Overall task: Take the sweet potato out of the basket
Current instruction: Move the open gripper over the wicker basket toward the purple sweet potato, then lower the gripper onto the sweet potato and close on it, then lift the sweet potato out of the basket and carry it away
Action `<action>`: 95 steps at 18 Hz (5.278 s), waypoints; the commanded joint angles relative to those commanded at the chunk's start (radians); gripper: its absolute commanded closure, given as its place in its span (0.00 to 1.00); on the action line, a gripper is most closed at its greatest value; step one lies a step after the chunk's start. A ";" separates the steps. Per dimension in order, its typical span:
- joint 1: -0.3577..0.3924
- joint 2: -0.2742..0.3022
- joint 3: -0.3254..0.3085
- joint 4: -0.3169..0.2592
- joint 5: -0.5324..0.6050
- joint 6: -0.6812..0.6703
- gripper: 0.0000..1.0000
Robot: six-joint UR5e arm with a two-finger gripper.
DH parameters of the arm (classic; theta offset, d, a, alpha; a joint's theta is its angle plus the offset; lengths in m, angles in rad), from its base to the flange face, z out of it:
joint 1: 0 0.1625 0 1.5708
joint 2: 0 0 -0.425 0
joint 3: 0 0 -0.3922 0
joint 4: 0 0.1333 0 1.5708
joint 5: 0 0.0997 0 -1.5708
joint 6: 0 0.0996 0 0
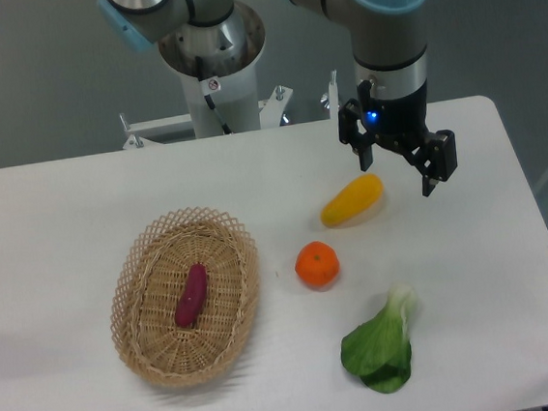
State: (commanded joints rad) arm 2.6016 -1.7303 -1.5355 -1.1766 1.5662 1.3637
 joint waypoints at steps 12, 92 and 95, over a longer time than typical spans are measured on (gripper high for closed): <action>-0.050 -0.015 -0.089 0.063 -0.011 -0.285 0.00; -0.433 -0.212 -0.140 0.299 -0.006 -0.707 0.69; -0.362 -0.173 -0.137 0.301 -0.008 -0.634 0.69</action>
State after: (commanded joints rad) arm 2.2393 -1.9038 -1.6721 -0.8759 1.5585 0.7299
